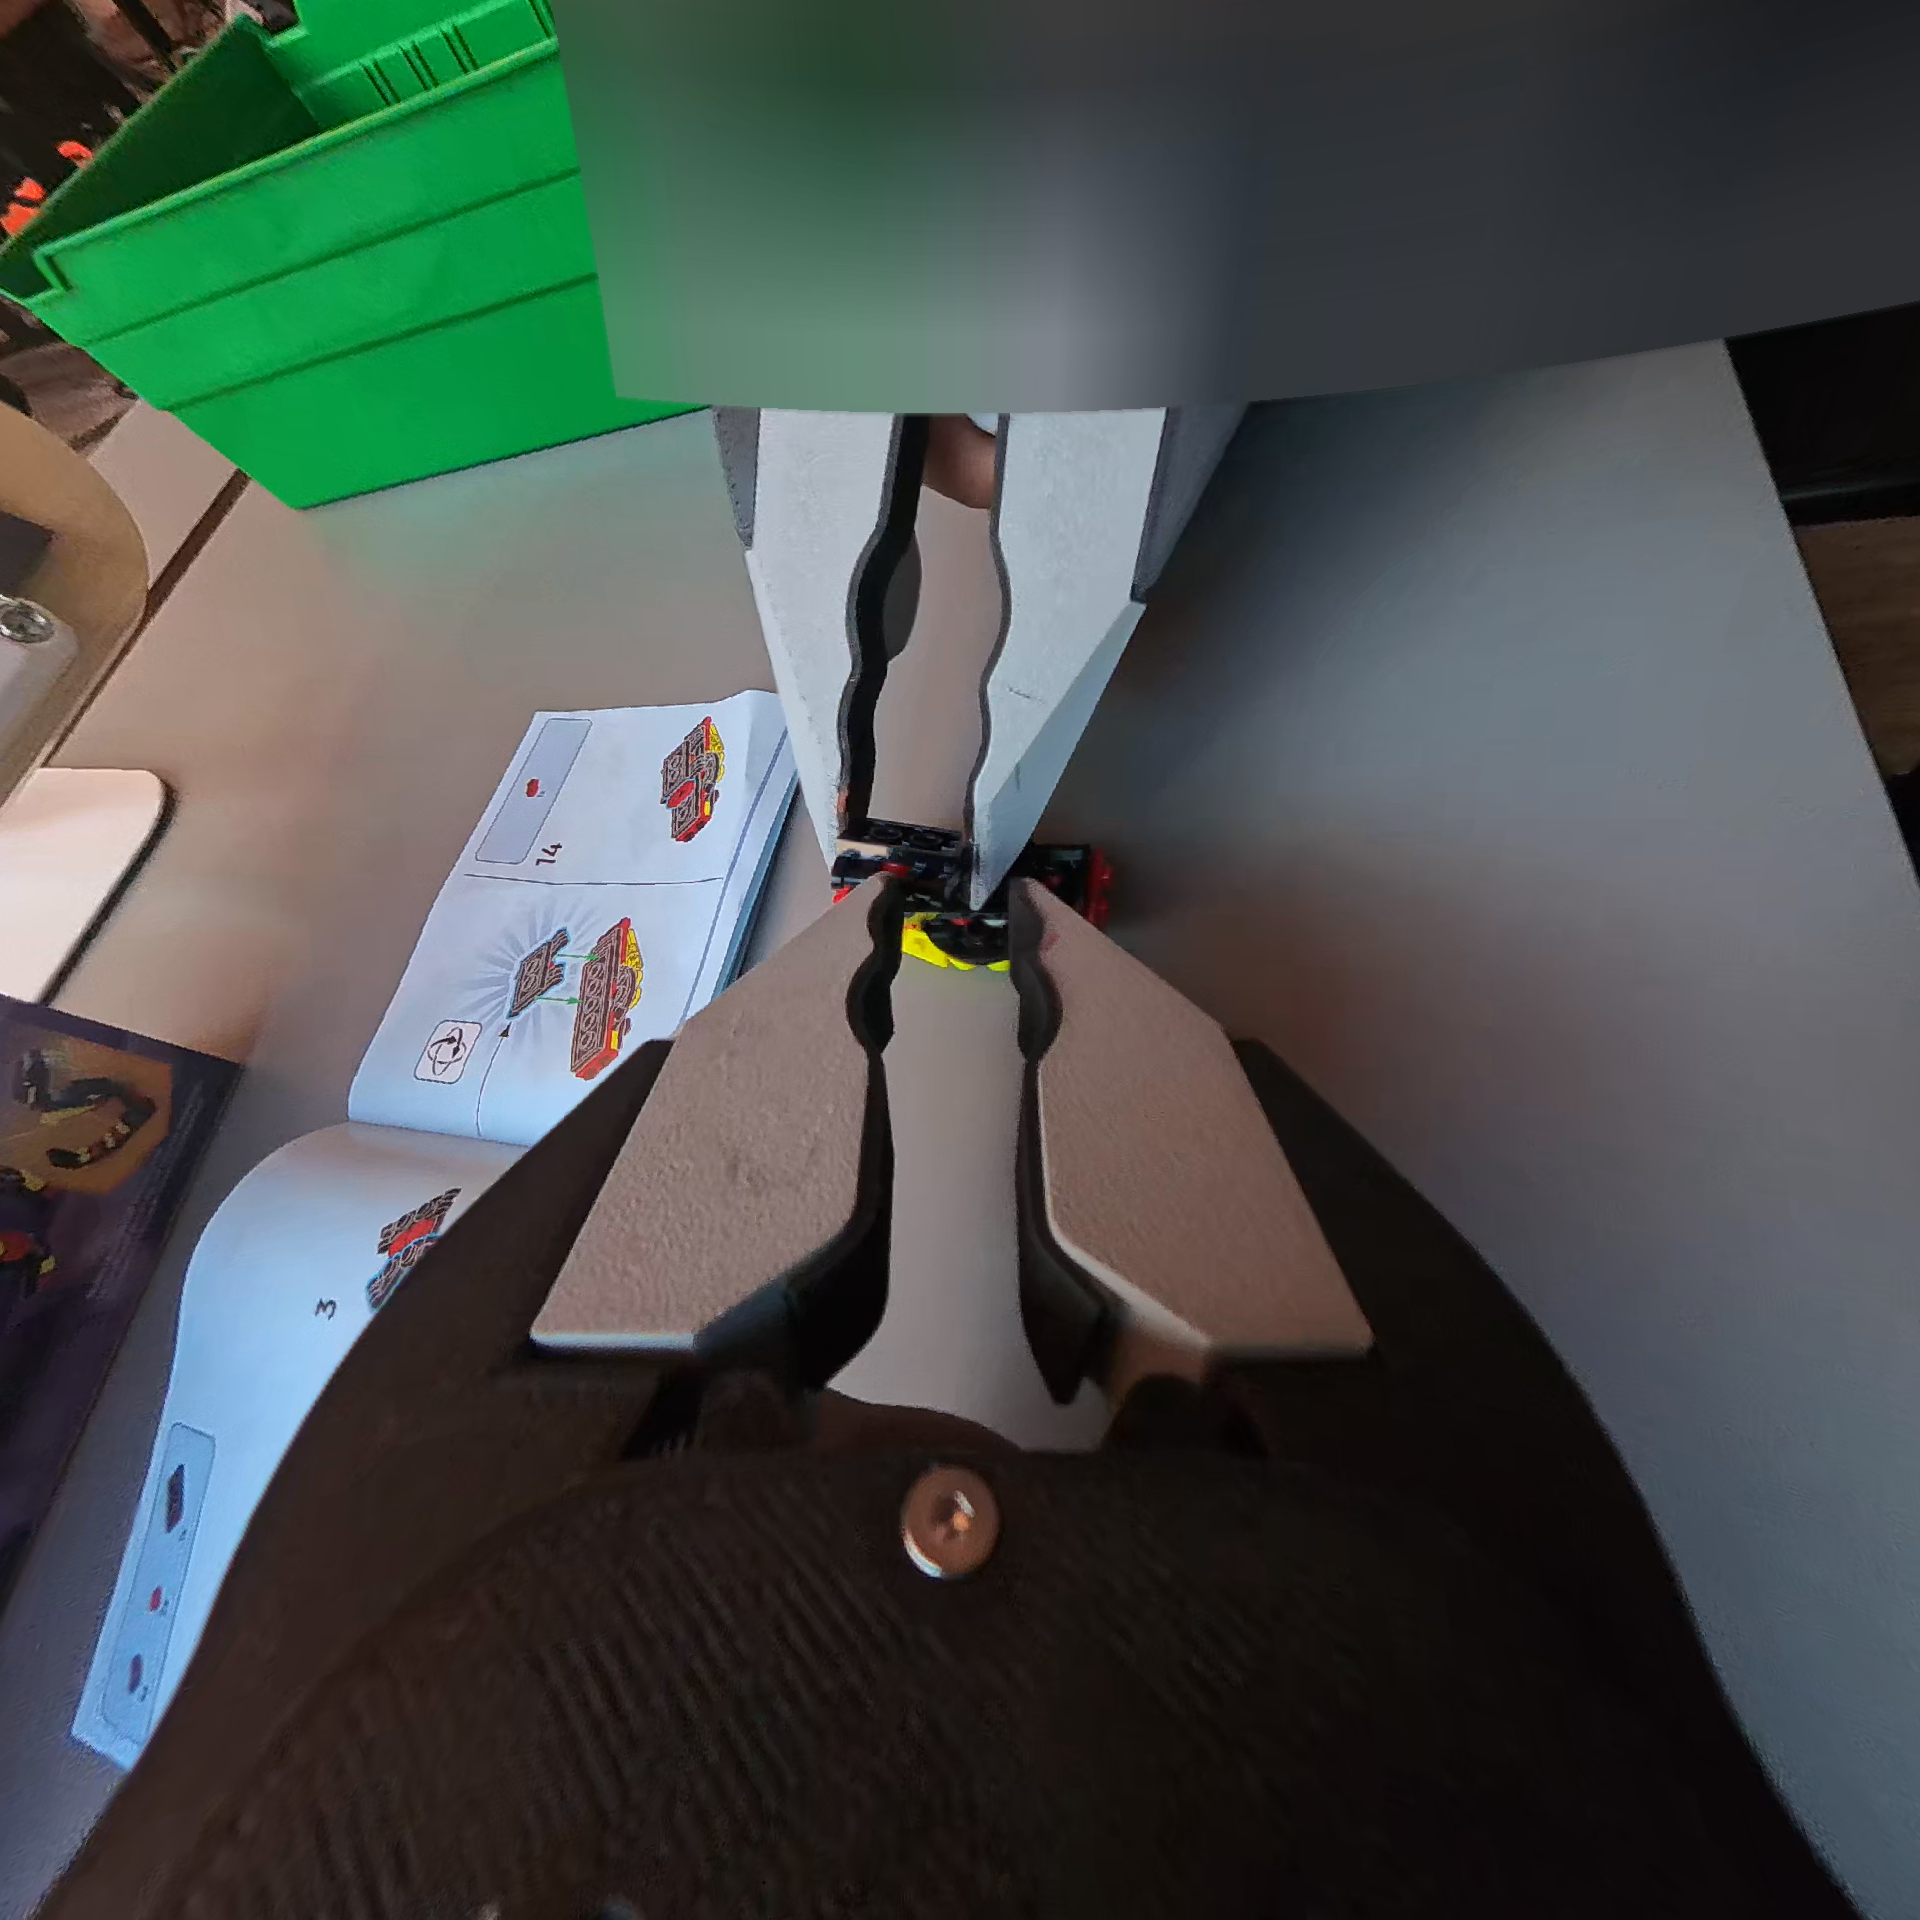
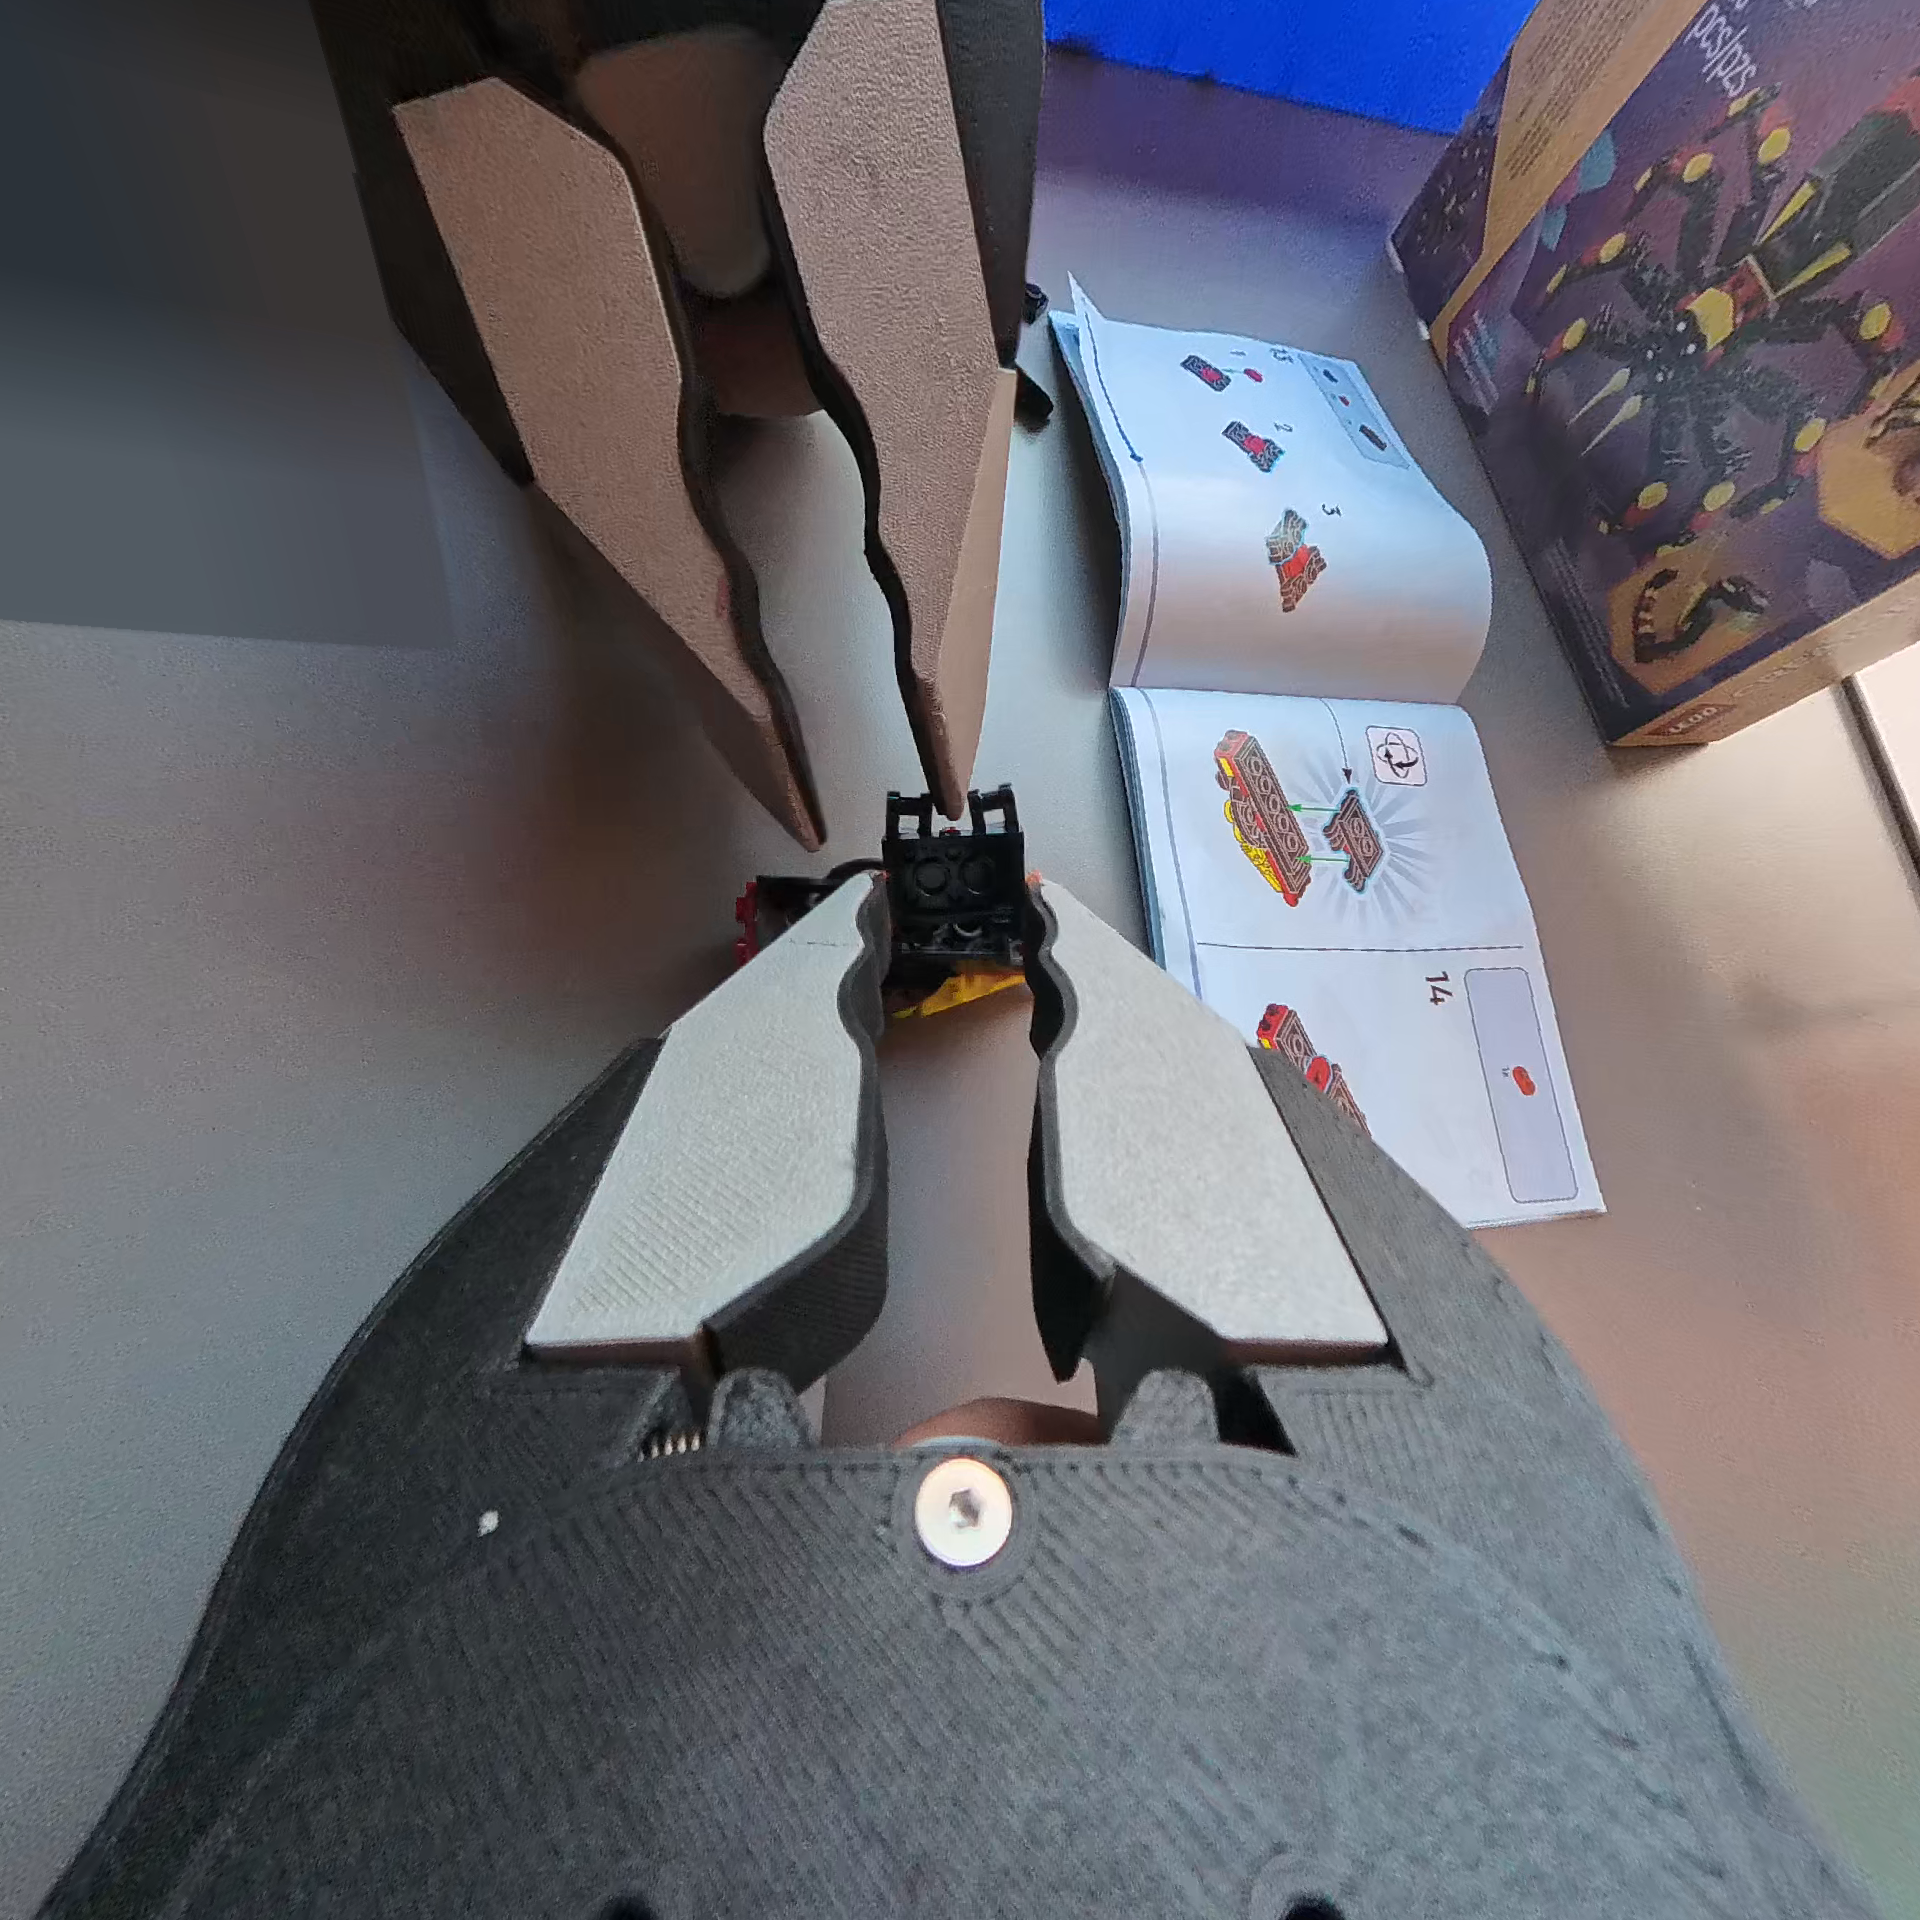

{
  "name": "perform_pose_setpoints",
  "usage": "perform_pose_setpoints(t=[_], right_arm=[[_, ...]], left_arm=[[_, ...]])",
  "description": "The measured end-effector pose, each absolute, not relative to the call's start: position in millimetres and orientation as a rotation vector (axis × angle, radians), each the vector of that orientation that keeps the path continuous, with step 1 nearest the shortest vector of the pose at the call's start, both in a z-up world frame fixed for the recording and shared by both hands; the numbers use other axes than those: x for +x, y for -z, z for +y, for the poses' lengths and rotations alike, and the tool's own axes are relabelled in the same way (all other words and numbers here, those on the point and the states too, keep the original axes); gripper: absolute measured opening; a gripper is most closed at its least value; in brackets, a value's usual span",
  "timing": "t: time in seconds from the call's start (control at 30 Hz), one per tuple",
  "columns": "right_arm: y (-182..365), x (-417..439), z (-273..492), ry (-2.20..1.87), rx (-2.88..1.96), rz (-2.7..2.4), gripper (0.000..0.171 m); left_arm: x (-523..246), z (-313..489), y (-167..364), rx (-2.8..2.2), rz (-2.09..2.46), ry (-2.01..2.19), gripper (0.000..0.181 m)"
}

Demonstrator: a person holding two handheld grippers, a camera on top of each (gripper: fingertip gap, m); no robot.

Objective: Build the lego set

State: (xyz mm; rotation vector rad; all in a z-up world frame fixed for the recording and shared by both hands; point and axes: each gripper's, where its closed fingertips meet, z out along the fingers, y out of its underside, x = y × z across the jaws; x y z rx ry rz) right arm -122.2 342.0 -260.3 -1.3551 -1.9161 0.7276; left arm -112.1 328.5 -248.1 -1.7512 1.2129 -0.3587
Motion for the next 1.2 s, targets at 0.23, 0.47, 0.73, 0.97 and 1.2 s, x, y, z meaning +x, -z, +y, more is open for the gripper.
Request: perform_pose_setpoints(t=[0.23, 0.47, 0.73, 0.97, 1.2], right_arm=[[259.8, -122.4, 341.6, -0.725, -1.353, -1.916, 0.022], [259.5, -122.2, 341.0, -0.702, -1.352, -1.922, 0.022], [260.1, -122.0, 340.6, -0.681, -1.339, -1.930, 0.022], [258.7, -122.0, 339.9, -0.571, -1.269, -1.948, 0.021], [250.7, -122.5, 338.3, -0.479, -1.203, -1.934, 0.022]], left_arm=[[-111.3, 327.5, 247.7, -1.752, 1.211, 0.366, 0.021], [-111.5, 327.2, 247.8, -1.755, 1.209, 0.368, 0.020], [-111.0, 326.1, 248.7, -1.756, 1.218, 0.366, 0.020], [-113.6, 324.9, 251.4, -1.730, 1.262, 0.322, 0.016], [-115.0, 324.9, 255.9, -1.702, 1.316, 0.261, 0.019]])
